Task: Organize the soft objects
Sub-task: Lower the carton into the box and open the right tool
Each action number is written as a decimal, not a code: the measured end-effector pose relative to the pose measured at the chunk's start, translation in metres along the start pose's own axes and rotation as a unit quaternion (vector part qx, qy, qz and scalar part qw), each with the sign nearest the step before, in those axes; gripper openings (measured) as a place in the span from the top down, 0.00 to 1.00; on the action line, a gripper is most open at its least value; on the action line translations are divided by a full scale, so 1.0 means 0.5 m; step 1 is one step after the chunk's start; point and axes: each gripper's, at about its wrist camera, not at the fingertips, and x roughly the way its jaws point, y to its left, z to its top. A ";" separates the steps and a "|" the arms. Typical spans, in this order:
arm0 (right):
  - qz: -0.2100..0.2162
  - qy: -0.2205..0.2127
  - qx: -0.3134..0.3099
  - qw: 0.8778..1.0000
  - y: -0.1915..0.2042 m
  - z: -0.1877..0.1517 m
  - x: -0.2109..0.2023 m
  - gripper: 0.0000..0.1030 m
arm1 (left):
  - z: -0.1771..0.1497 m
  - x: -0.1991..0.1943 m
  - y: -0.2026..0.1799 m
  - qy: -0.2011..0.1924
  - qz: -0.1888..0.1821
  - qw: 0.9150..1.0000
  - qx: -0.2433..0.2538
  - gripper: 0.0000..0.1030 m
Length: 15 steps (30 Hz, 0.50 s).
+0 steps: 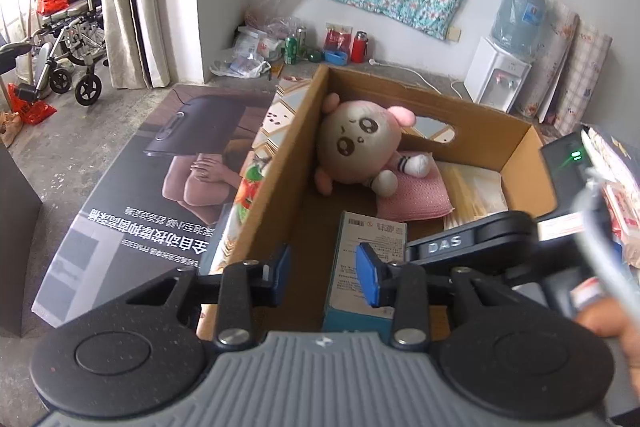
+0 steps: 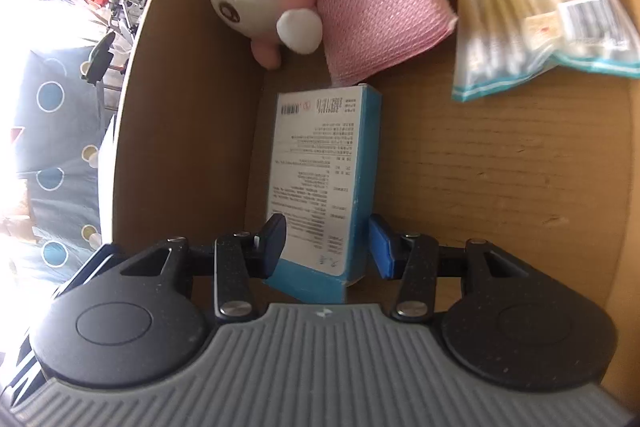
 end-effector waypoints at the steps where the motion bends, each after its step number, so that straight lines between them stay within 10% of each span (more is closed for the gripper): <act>1: 0.001 -0.001 -0.001 1.000 0.006 0.002 0.004 0.58 | -0.002 -0.004 0.003 -0.001 0.001 1.000 0.000 0.63; 15: -0.007 -0.031 -0.075 0.997 0.074 0.018 0.025 0.60 | -0.035 -0.020 0.018 0.007 0.004 1.000 -0.017 0.62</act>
